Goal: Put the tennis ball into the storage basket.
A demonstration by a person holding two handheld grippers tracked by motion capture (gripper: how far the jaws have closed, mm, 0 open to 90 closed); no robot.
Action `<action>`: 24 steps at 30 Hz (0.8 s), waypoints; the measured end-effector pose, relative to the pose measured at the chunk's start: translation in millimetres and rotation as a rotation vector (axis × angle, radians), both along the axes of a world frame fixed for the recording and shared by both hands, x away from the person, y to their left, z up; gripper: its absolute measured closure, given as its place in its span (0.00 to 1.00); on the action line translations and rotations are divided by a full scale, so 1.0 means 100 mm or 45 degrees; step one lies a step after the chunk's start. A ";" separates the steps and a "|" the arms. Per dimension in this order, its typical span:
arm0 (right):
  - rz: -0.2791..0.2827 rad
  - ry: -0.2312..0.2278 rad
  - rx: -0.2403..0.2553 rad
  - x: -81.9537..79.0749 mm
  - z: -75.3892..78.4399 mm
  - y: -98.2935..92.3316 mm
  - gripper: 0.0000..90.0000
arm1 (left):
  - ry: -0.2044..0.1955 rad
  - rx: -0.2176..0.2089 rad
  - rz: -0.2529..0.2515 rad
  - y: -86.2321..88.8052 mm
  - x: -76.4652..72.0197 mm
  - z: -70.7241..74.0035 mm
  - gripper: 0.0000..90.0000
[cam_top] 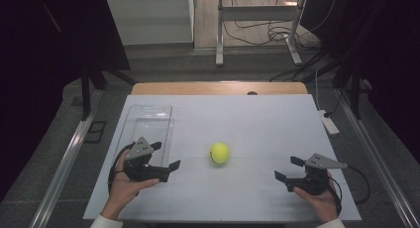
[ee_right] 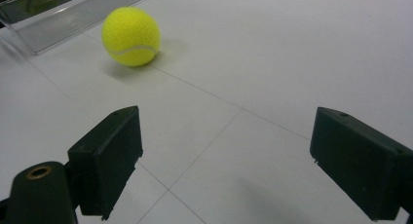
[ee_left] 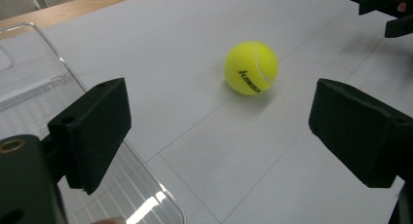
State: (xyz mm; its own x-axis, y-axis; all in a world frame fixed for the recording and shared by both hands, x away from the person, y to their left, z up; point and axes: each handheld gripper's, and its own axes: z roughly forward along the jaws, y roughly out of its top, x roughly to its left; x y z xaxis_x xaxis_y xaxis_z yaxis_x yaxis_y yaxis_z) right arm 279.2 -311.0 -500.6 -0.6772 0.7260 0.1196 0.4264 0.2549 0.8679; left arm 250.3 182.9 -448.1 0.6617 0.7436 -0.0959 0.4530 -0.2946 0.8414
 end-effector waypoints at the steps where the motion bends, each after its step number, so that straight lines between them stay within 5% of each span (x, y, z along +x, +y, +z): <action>1: 0.000 0.000 0.001 0.00 0.00 0.00 0.13 | 0.003 -0.001 -0.003 -0.01 0.01 0.00 0.10; 24: -0.006 0.002 0.000 0.00 -0.01 -0.01 0.13 | 0.012 0.025 -0.070 -0.20 0.10 0.06 0.11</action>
State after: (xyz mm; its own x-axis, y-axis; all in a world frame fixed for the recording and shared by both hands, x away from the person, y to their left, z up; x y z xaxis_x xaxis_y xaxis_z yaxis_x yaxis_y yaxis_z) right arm 279.4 -312.3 -501.5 -0.6735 0.7292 0.1210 0.4292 0.2526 0.8671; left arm 260.5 163.1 -442.5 0.7010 0.7077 -0.0878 0.4434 -0.3361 0.8310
